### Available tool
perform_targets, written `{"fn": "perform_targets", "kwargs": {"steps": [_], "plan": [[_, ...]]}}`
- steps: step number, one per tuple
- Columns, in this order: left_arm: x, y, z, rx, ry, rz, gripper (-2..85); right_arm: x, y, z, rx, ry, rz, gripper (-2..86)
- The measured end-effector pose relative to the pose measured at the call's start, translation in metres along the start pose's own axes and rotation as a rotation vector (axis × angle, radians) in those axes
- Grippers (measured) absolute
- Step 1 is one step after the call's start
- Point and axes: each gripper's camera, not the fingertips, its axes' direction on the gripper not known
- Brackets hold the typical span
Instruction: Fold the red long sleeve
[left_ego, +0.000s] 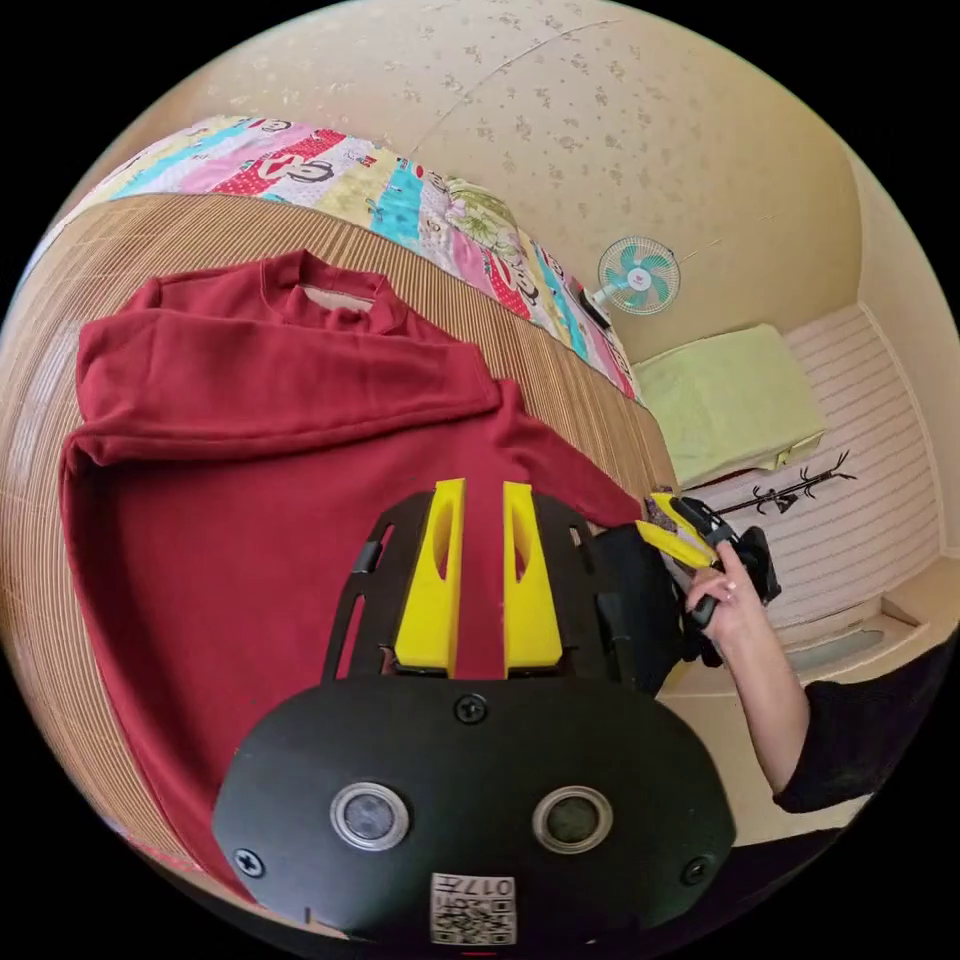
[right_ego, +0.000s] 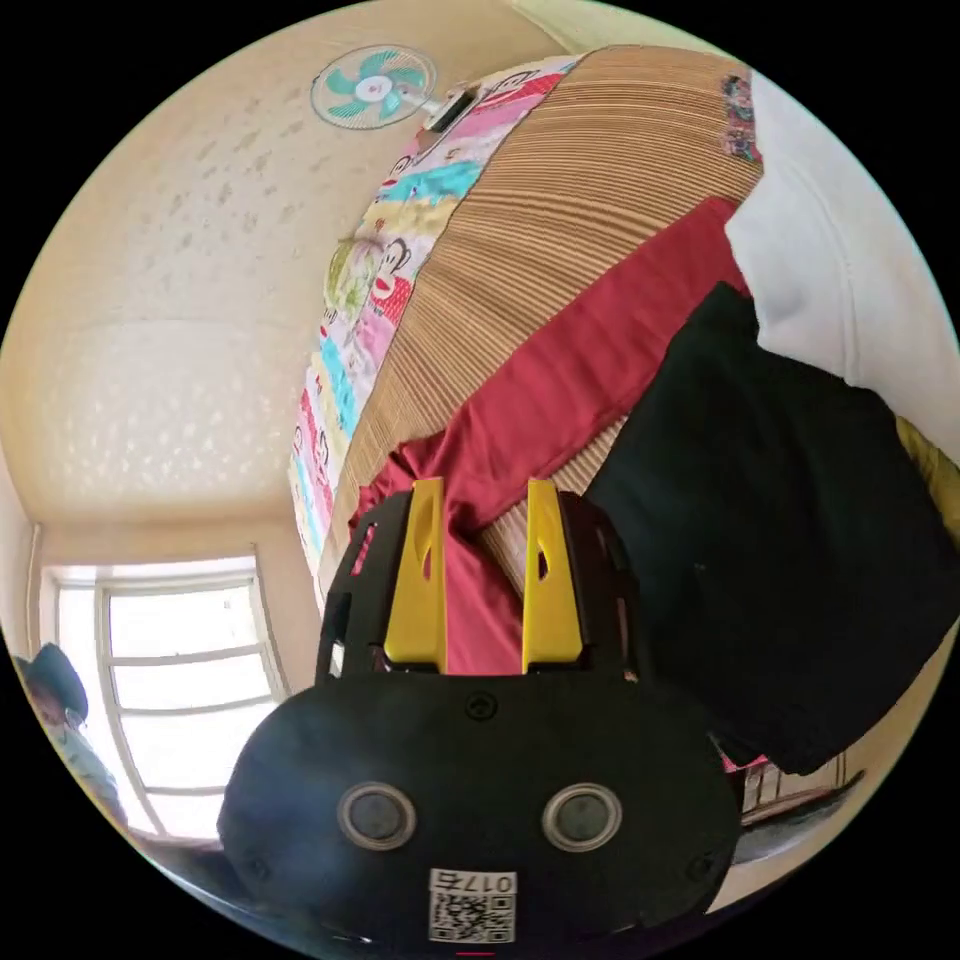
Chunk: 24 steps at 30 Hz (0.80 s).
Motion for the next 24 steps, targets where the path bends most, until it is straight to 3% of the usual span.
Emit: {"fn": "perform_targets", "kwargs": {"steps": [4,10,16,20,24], "plan": [[-0.012,0.06,-0.001,-0.126,-0.038,-0.1,6.7,0.025,-0.04,0.029,-0.046,0.222,0.267,12.3],[-0.031,0.103,-0.042,-0.175,-0.116,-0.187,6.6,0.029,-0.068,0.05,-0.048,0.302,0.406,12.4],[-0.04,0.11,-0.091,-0.076,-0.325,-0.185,6.7,-0.013,-0.05,0.031,0.0,0.196,0.247,11.9],[-0.075,0.109,-0.082,-0.144,-0.391,-0.283,3.8,0.013,-0.043,0.043,-0.079,0.177,0.333,11.7],[-0.098,0.119,-0.098,-0.071,-0.392,-0.389,0.2,0.038,-0.035,0.049,-0.079,0.187,0.365,10.3]]}}
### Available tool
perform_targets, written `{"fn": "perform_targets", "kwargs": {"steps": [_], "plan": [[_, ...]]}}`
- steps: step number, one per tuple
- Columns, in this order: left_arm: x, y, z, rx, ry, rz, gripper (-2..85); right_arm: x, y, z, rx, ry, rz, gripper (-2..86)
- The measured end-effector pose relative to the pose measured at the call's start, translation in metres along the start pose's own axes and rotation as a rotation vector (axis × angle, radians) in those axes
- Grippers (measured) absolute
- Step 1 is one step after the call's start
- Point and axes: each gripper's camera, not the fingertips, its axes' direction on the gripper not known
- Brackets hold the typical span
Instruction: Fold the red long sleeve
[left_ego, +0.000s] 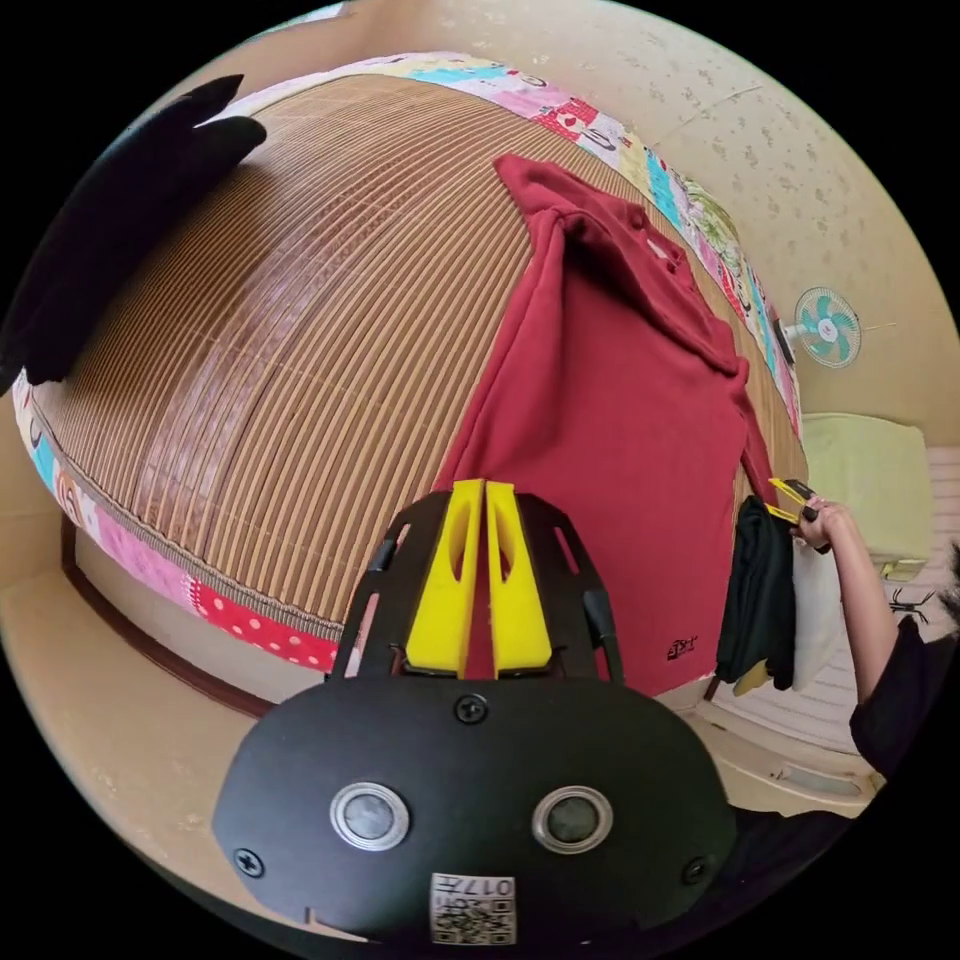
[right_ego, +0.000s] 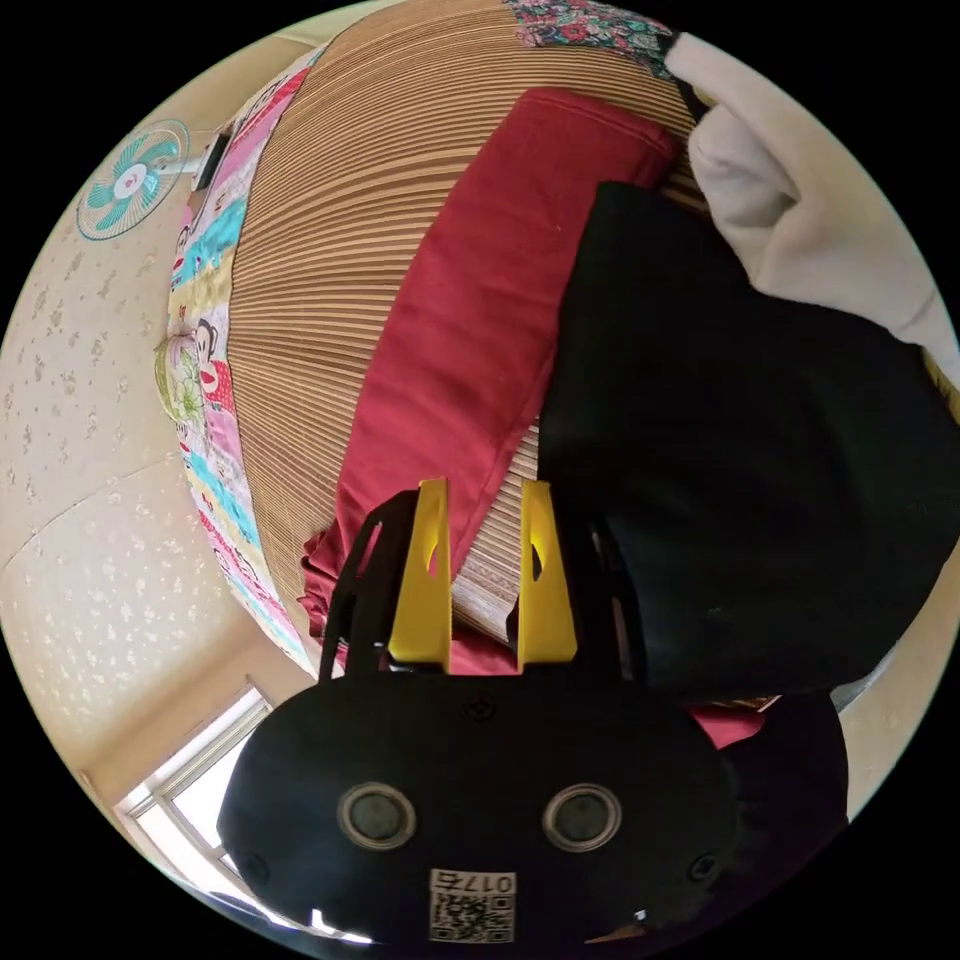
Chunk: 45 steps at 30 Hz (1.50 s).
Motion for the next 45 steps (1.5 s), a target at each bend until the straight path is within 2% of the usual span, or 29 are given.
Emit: {"fn": "perform_targets", "kwargs": {"steps": [2,4,6,8,11,13,14,16,17,19,20,22,25,30,35,37,39,40,44,45], "plan": [[-0.002,0.004,-0.008,0.023,-0.061,-0.028,-0.2,0.001,-0.004,0.006,0.022,-0.044,-0.06,9.4],[-0.005,0.009,-0.02,0.048,-0.102,-0.069,-0.3,0.004,-0.008,0.0,0.124,-0.063,-0.033,6.5],[-0.018,0.011,-0.03,0.058,-0.234,-0.176,-0.1,0.0,-0.007,-0.009,0.212,-0.093,-0.012,4.8],[-0.036,0.011,-0.039,0.053,-0.229,-0.223,0.8,-0.027,0.003,-0.017,0.278,-0.142,-0.091,4.1],[-0.064,0.013,-0.05,0.047,-0.045,-0.239,5.3,-0.125,0.07,-0.027,0.373,-0.137,-0.554,3.6],[-0.071,0.013,-0.054,0.017,0.004,-0.187,6.7,-0.198,0.172,-0.007,0.38,-0.104,-1.033,3.4],[-0.071,0.013,-0.055,0.006,0.011,-0.167,7.1,-0.21,0.198,0.003,0.36,-0.102,-1.124,3.4],[-0.072,0.012,-0.054,-0.037,0.017,-0.113,8.9,-0.234,0.29,0.06,0.173,-0.094,-1.398,3.4],[-0.073,0.012,-0.053,-0.045,0.017,-0.11,9.6,-0.235,0.309,0.079,0.106,-0.077,-1.453,3.4],[-0.081,0.011,-0.054,-0.058,0.054,-0.102,10.8,-0.217,0.368,0.17,-0.189,0.116,-1.623,3.3],[-0.083,0.01,-0.055,-0.061,0.064,-0.1,10.9,-0.206,0.376,0.191,-0.24,0.186,-1.645,3.2],[-0.098,0.008,-0.058,-0.08,0.091,-0.094,11.1,-0.161,0.378,0.236,-0.348,0.402,-1.548,2.5],[-0.121,0.007,-0.064,-0.115,0.101,-0.082,11.3,-0.116,0.349,0.198,-0.369,0.257,-1.417,4.1],[-0.146,0.001,-0.058,-0.251,0.157,0.007,12.6,-0.039,0.294,0.107,-0.259,0.351,-1.234,9.6],[-0.152,-0.014,-0.048,-0.331,0.13,0.107,13.5,0.033,0.276,0.067,-0.355,0.54,-1.192,13.9],[-0.158,-0.025,-0.045,-0.362,0.1,0.133,13.1,0.066,0.269,0.079,-0.479,0.605,-1.132,13.2],[-0.163,-0.034,-0.046,-0.394,0.086,0.149,10.9,0.08,0.267,0.083,-0.51,0.605,-1.105,10.5],[-0.167,-0.039,-0.046,-0.434,0.087,0.164,6.2,0.083,0.267,0.081,-0.52,0.619,-1.125,7.1],[-0.182,-0.043,-0.056,-0.524,0.262,0.136,2.0,0.094,0.261,0.049,-0.625,0.397,-1.074,3.9],[-0.19,-0.043,-0.068,-0.538,0.369,0.133,1.7,0.101,0.257,0.033,-0.685,0.274,-1.025,3.6]]}}
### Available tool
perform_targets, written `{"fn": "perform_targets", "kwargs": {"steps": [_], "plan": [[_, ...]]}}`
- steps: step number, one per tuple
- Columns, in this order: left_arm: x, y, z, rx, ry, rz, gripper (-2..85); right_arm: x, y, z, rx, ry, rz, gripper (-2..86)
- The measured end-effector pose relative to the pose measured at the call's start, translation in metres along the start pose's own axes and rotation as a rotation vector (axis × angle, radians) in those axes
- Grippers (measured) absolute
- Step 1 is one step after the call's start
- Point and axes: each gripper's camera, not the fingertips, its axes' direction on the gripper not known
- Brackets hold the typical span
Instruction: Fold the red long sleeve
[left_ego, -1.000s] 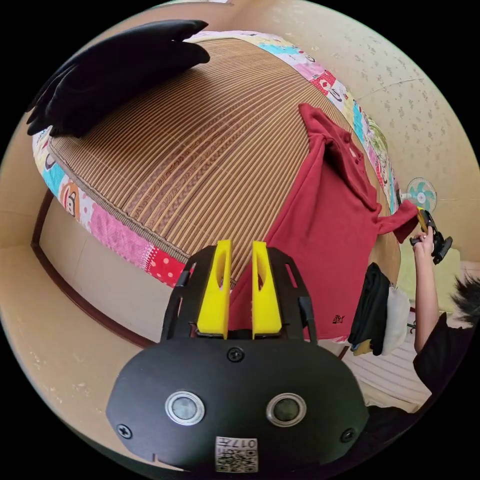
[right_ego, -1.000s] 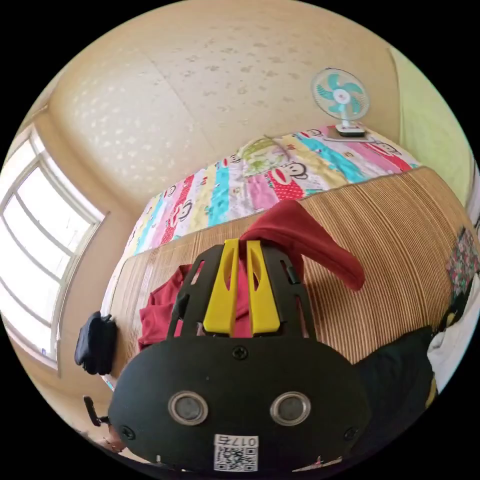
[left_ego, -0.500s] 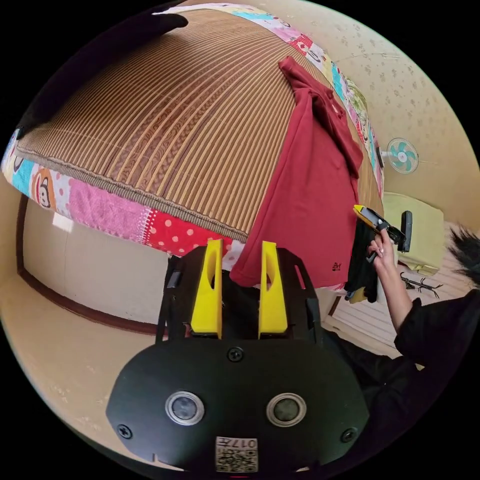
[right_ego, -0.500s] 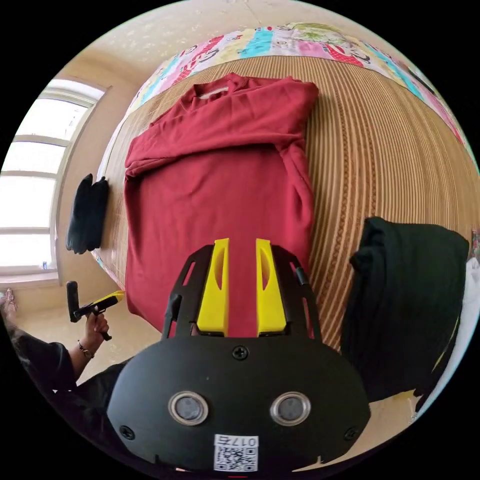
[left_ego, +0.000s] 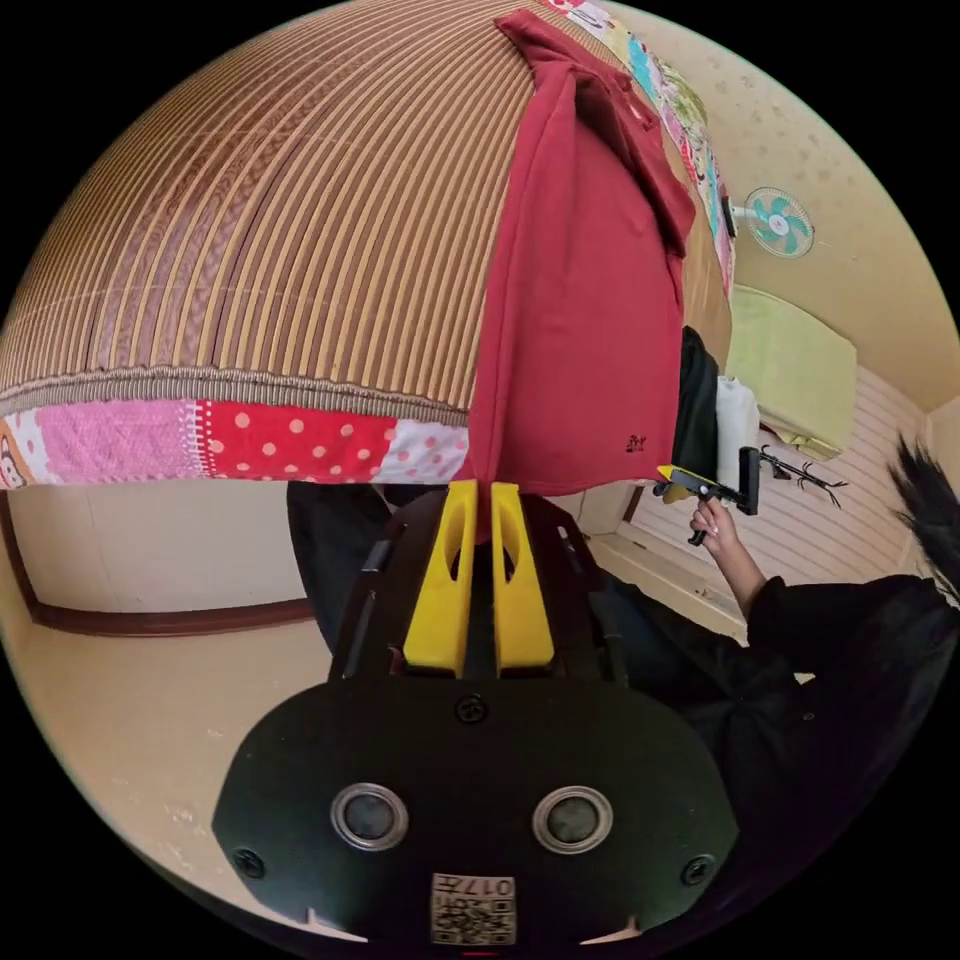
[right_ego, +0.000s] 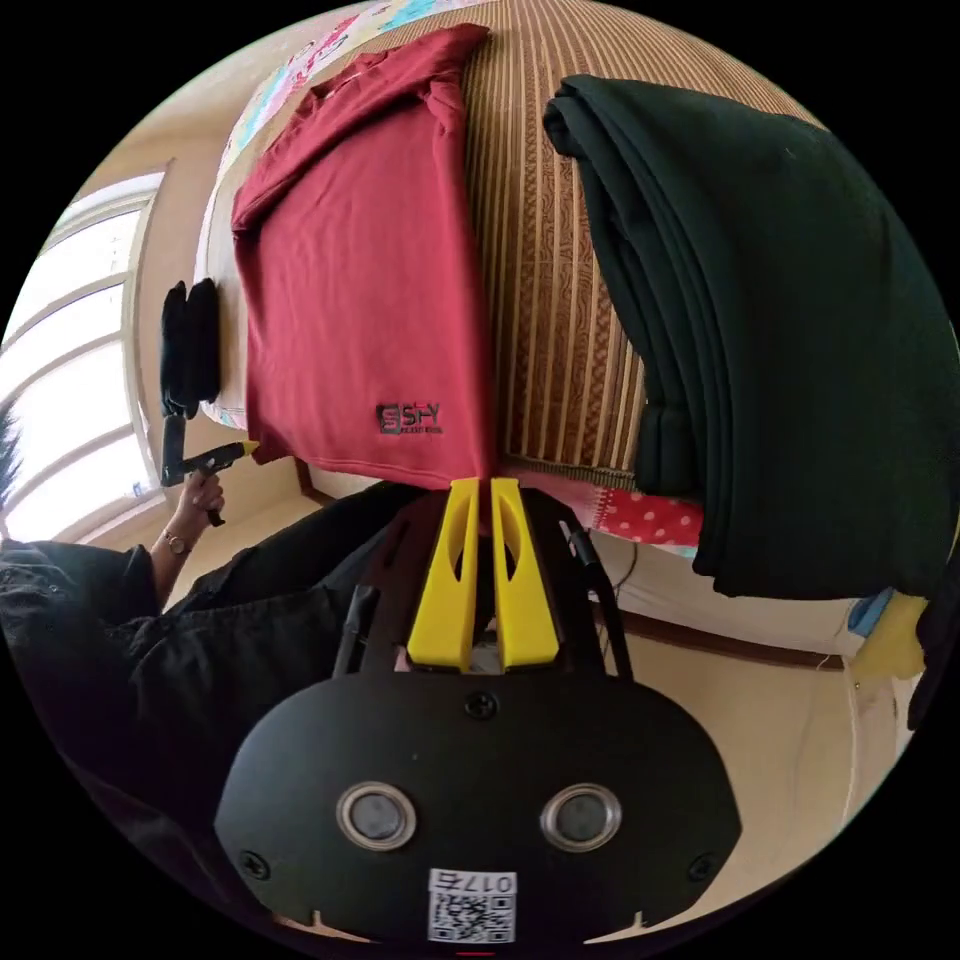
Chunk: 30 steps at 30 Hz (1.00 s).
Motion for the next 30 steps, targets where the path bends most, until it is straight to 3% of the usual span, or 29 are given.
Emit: {"fn": "perform_targets", "kwargs": {"steps": [5,7,12,15,18,21,25,27,30], "plan": [[-0.027,0.052,-0.053,0.01,0.488,0.026,1.4,0.007,0.063,-0.041,0.05,-0.466,-0.039,2.8],[-0.03,0.07,-0.09,0.133,0.645,0.018,1.7,-0.003,0.074,-0.071,0.214,-0.645,-0.092,2.6],[-0.014,0.019,-0.149,0.434,0.826,0.12,2.1,-0.015,-0.005,-0.119,0.517,-0.788,-0.192,2.5],[-0.002,-0.074,-0.16,0.513,0.795,0.098,3.1,-0.013,-0.107,-0.136,0.583,-0.674,-0.122,2.5],[0.014,-0.165,-0.167,0.572,0.586,0.014,7.4,-0.005,-0.204,-0.14,0.574,-0.501,0.102,2.5],[0.02,-0.196,-0.184,0.706,0.443,-0.127,10.3,-0.027,-0.247,-0.152,0.615,-0.324,0.327,2.5],[0.029,-0.168,-0.173,0.688,0.159,-0.219,12.5,-0.141,-0.28,-0.131,0.506,0.134,0.042,2.2],[0.024,-0.142,-0.148,0.645,0.063,-0.284,15.0,-0.182,-0.278,-0.101,0.492,0.27,-0.094,1.9],[0.0,-0.105,-0.092,0.559,0.123,-0.39,18.2,-0.216,-0.275,-0.047,0.488,0.384,-0.266,1.2]]}}
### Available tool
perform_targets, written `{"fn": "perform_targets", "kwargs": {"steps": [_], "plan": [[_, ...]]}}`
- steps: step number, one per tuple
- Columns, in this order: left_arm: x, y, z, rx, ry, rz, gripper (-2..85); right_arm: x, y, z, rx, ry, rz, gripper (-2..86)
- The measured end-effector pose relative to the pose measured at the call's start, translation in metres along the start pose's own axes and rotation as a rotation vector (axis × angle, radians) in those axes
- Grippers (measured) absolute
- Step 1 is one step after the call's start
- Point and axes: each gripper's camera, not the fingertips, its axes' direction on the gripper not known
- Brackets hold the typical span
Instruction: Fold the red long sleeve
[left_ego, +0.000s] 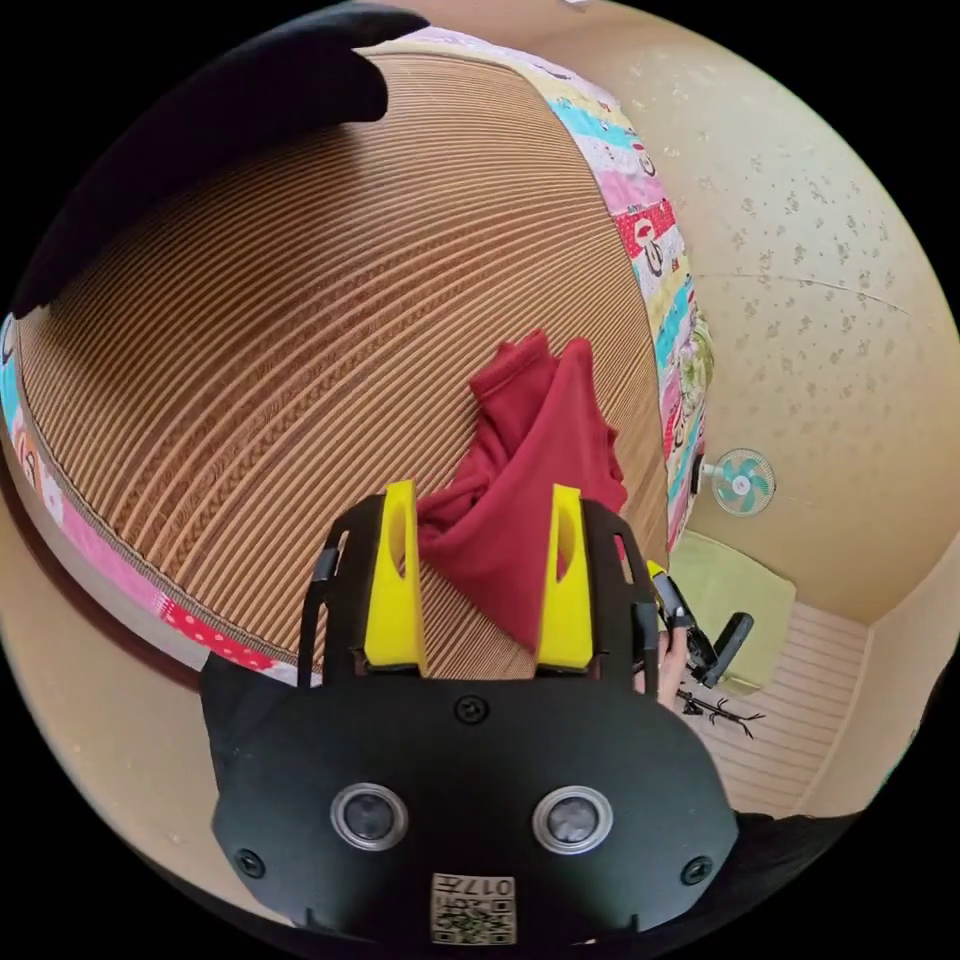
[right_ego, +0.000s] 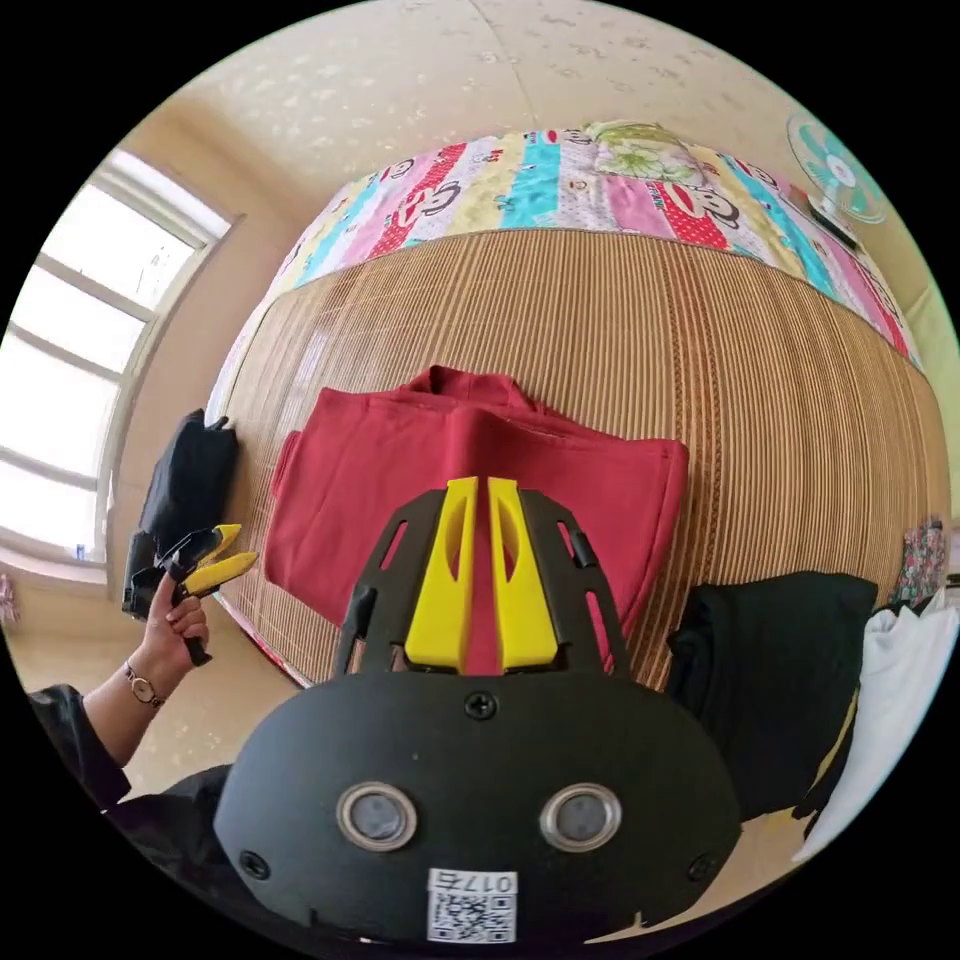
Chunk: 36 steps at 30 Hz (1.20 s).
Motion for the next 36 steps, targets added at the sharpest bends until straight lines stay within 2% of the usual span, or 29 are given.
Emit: {"fn": "perform_targets", "kwargs": {"steps": [2,4,6,8,11,12,14,16,19,22,24,26,28,30,32,34,36], "plan": [[-0.022,0.019,0.018,-0.026,0.014,-0.071,18.6,-0.01,0.004,0.035,-0.055,0.081,-0.035,0.9],[-0.036,0.026,0.033,0.01,0.069,-0.131,15.7,0.0,0.006,0.101,-0.279,0.211,-0.089,0.7],[-0.036,0.019,0.042,0.022,0.145,-0.153,11.6,0.006,0.009,0.098,-0.188,0.181,-0.188,0.6],[-0.029,0.009,0.047,0.022,0.18,-0.17,8.0,0.012,0.001,0.097,-0.231,0.152,-0.254,0.6],[0.031,0.004,0.039,0.023,0.326,0.091,5.9,0.036,-0.011,0.073,-0.277,0.085,-0.162,0.6],[0.073,0.012,0.034,-0.002,0.378,0.265,5.7,0.053,-0.005,0.054,-0.233,0.069,-0.085,0.6],[0.139,0.036,0.033,-0.054,0.289,0.493,5.5,0.082,0.014,0.023,-0.16,0.021,0.029,0.6],[0.219,0.088,0.058,-0.18,0.17,0.818,5.6,0.121,0.051,-0.008,-0.14,-0.003,0.191,0.8],[0.268,0.16,0.123,-0.402,0.076,1.05,6.8,0.165,0.104,-0.031,-0.166,-0.112,0.334,1.1],[0.268,0.212,0.172,-0.61,0.061,1.127,8.4,0.206,0.153,-0.045,-0.183,-0.206,0.477,2.3],[0.256,0.219,0.17,-0.593,0.09,1.092,10.0,0.227,0.177,-0.051,-0.175,-0.29,0.536,4.2],[0.232,0.207,0.156,-0.477,0.061,0.974,12.4,0.244,0.196,-0.051,-0.173,-0.392,0.587,7.6],[0.187,0.175,0.139,-0.323,-0.058,0.736,16.5,0.259,0.217,-0.049,-0.13,-0.535,0.655,11.4],[0.15,0.153,0.141,-0.293,-0.141,0.581,19.3,0.265,0.23,-0.042,-0.095,-0.662,0.711,13.9],[0.118,0.141,0.165,-0.398,-0.147,0.476,20.1,0.268,0.242,-0.027,-0.075,-0.831,0.79,17.1],[0.088,0.146,0.213,-0.625,-0.061,0.389,18.0,0.265,0.258,-0.003,-0.009,-1.05,0.92,20.5],[0.073,0.156,0.233,-0.668,-0.044,0.344,15.2,0.26,0.266,0.016,0.055,-1.177,1.01,22.7]]}}
